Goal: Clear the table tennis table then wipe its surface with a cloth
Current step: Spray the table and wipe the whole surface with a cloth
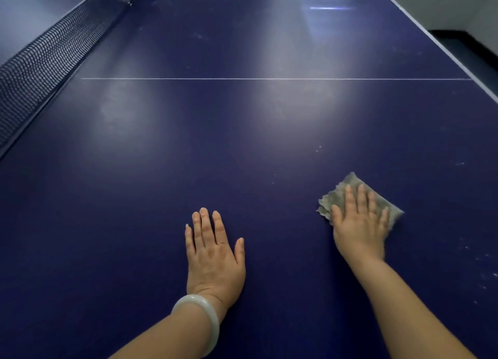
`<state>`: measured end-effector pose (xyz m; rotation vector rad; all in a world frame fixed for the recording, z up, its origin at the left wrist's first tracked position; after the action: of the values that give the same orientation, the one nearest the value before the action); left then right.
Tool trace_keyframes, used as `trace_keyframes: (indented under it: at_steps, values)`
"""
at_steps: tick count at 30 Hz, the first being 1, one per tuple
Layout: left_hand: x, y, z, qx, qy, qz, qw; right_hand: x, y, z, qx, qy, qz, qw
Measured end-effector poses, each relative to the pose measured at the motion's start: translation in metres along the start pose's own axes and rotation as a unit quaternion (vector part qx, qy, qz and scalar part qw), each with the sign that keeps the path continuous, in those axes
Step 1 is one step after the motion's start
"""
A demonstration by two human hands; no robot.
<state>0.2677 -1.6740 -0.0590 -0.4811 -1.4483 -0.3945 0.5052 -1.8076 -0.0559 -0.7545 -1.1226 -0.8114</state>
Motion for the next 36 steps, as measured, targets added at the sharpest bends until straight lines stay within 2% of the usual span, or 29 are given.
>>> trace_keyframes:
  at_steps: [2, 5, 8, 11, 13, 15, 17, 20, 26, 28, 33, 36]
  values:
    - [0.001, 0.001, 0.001, -0.001, -0.007, -0.001, 1.000, 0.000, -0.016, 0.007, -0.019, 0.000, -0.004, 1.000]
    - [0.003, 0.001, 0.001, -0.008, -0.010, -0.004, 1.000, -0.017, -0.047, 0.055, 0.130, -0.002, -0.010, 0.991]
    - [0.004, 0.001, 0.000, -0.007, -0.009, 0.000, 1.000, -0.032, -0.049, 0.111, 0.285, -0.016, 0.044, 0.957]
    - [0.005, 0.002, 0.001, -0.013, -0.007, -0.001, 1.000, -0.033, -0.011, 0.139, 0.353, -0.043, 0.092, 0.930]
    - [0.003, 0.003, 0.001, -0.012, -0.007, 0.003, 1.000, -0.026, 0.025, 0.132, 0.316, -0.037, 0.104, 0.942]
    - [0.001, 0.002, 0.003, -0.007, -0.013, 0.004, 1.000, -0.014, 0.052, 0.109, 0.222, -0.020, 0.086, 0.971]
    - [0.001, 0.002, 0.004, -0.009, -0.024, 0.006, 1.000, -0.007, 0.062, 0.090, 0.169, -0.010, 0.067, 0.983]
    - [-0.001, 0.002, 0.007, -0.016, -0.031, 0.017, 0.999, -0.008, 0.062, 0.087, 0.165, -0.021, 0.069, 0.984]
    - [0.029, 0.041, 0.000, -0.032, -0.182, -0.011, 0.983, -0.009, 0.062, 0.085, 0.182, -0.021, 0.061, 0.981]
    - [0.036, 0.075, -0.009, -0.033, -0.158, -0.042, 0.986, -0.009, 0.064, 0.082, 0.195, -0.006, 0.066, 0.979]
    - [0.032, 0.171, -0.035, 0.004, -0.043, 0.016, 0.999, 0.001, 0.068, 0.062, 0.250, 0.017, 0.083, 0.965]
    - [0.026, 0.188, -0.042, 0.030, -0.010, 0.023, 0.999, 0.008, 0.086, 0.042, 0.218, -0.006, 0.063, 0.974]
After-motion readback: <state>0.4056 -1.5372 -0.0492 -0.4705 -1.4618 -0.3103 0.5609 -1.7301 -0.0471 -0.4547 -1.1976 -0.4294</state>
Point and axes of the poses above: each hand's wrist, its own y-axis towards the middle knuckle, its own x-axis out of the back of the hand, z = x × y, the point moved 2 cm from there along y, towards the middle knuckle, and after that the axes turned 8 degrees about y, right-handed, at the moved point
